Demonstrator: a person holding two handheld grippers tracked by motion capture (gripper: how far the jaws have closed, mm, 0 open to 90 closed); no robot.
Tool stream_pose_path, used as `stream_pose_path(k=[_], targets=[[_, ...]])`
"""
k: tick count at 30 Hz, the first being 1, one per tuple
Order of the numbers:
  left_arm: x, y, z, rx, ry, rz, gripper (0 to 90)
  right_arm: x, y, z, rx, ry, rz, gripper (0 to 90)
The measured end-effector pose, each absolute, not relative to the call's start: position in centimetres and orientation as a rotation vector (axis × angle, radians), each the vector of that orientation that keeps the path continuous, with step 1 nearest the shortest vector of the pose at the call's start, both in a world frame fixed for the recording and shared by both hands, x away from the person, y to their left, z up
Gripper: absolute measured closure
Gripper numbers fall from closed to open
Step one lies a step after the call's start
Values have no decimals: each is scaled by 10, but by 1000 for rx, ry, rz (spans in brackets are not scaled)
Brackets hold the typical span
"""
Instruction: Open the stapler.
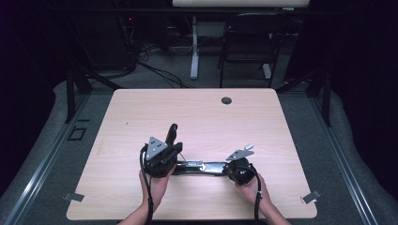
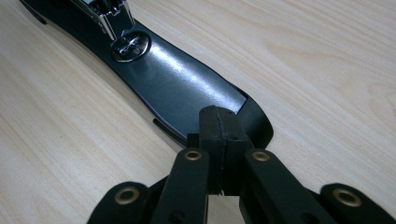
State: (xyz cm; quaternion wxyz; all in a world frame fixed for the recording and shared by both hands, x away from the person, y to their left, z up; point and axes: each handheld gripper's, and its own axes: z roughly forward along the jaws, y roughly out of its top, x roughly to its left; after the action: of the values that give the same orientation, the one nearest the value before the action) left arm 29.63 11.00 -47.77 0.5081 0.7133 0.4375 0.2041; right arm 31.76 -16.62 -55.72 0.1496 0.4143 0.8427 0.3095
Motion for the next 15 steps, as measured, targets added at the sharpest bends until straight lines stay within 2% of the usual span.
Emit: stream_pose_path(k=[15], targets=[[293,118,-475,1719,1050,523,900,318,-166,-557,1192,2422,889,900]])
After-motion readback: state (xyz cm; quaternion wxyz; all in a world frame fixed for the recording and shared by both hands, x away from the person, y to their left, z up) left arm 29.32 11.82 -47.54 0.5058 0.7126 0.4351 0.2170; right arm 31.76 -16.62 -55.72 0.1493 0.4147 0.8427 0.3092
